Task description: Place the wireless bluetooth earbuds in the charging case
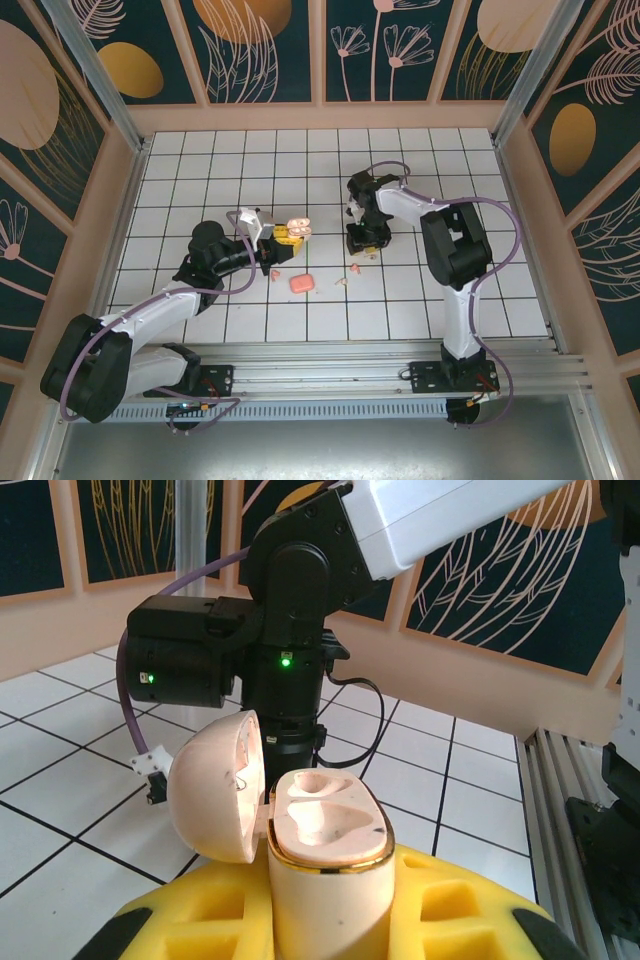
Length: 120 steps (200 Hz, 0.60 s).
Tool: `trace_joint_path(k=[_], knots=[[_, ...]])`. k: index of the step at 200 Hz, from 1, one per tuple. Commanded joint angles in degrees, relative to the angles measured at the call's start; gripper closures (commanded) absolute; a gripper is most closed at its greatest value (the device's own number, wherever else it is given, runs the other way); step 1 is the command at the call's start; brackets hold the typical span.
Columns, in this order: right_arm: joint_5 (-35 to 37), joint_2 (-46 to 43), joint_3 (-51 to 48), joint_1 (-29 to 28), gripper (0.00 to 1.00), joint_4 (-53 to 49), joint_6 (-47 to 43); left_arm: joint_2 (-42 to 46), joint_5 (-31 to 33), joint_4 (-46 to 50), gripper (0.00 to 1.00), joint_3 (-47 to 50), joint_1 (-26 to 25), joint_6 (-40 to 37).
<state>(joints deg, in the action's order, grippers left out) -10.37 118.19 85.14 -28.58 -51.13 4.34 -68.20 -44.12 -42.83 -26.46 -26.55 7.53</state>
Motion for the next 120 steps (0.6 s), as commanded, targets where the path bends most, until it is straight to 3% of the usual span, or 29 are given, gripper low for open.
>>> trace_joint_path(k=[1,75,120], knots=[[-0.4,0.4,0.2,-0.8,0.62,-2.4,-2.0,1.2,0.6,0.2,0.82,-0.6,-0.2,-1.4],[-0.6,-4.1,-2.9,-2.4,0.66,-5.2,-3.3,1.2,0.4,0.4,0.82,-0.4,-0.1,-1.3],[-1.4,-11.4,-3.8,-1.8,0.62,-3.5,5.8,1.3,0.4,0.4,0.82,-0.4,-0.1,-1.4]])
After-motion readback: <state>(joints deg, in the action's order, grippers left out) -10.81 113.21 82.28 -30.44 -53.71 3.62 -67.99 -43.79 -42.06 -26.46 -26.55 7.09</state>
